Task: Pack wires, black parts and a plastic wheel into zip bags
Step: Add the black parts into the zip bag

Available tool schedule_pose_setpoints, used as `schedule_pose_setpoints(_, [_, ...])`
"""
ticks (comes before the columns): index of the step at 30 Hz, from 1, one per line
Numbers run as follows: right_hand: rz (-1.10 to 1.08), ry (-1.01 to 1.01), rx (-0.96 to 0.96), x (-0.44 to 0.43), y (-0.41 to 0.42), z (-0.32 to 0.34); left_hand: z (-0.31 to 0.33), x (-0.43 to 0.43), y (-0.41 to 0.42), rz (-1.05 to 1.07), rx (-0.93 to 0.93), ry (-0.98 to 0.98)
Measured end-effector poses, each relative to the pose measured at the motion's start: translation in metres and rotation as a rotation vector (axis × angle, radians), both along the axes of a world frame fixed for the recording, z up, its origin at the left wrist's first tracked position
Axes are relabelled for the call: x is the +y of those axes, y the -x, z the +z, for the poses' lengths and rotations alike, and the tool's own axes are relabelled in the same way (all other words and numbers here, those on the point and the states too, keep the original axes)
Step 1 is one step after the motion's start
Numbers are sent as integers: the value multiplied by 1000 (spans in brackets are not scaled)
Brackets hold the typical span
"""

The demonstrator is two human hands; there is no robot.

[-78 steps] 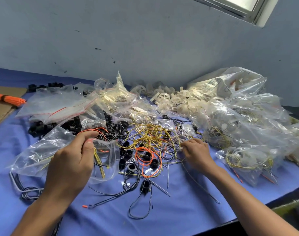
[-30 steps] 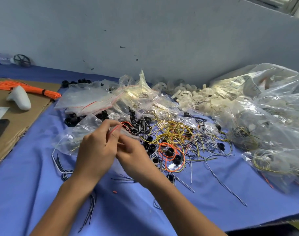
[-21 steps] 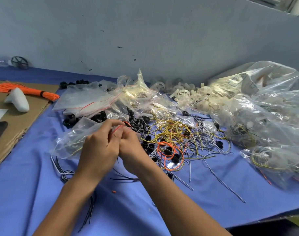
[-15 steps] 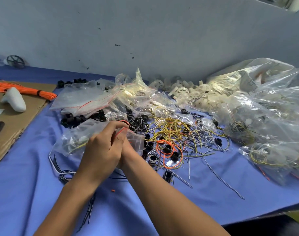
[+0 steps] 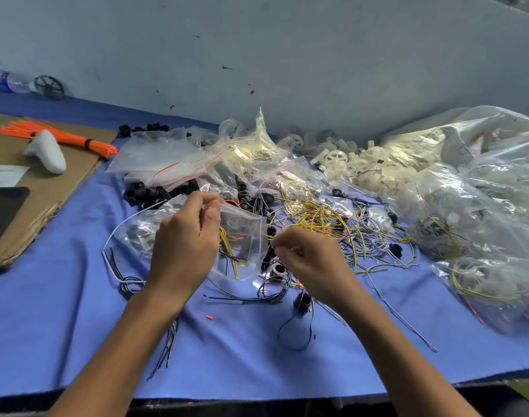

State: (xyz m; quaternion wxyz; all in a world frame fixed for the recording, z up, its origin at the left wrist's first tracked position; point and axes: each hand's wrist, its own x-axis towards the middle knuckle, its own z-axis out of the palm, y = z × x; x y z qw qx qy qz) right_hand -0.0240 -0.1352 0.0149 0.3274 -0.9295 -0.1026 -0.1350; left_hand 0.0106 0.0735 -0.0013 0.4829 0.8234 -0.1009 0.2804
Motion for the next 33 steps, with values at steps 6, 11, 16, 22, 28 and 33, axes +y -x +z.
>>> schedule_pose_setpoints(6, [-129, 483, -7, -8, -7, -30, -4, -2, -2, 5, -12, -11])
schedule_pose_setpoints(11, [-177, 424, -6, -1, -9, -28, -5, 2, -2, 1, -3, -11])
schedule_pose_setpoints(16, [-264, -292, 76, -11, -3, -11, -5, 2, -2, -9, 21, -11])
schedule_pose_setpoints(22, [-222, -906, 98, -4, 9, 9, -5, -2, 0, -15, 31, -6])
schedule_pose_setpoints(28, [-309, -1123, 245, -19, 2, 15, -5, 0, -1, -23, 53, -5])
schedule_pose_setpoints(33, [59, -634, 374, -1, 18, 19, -4, -4, 1, -28, 55, -2])
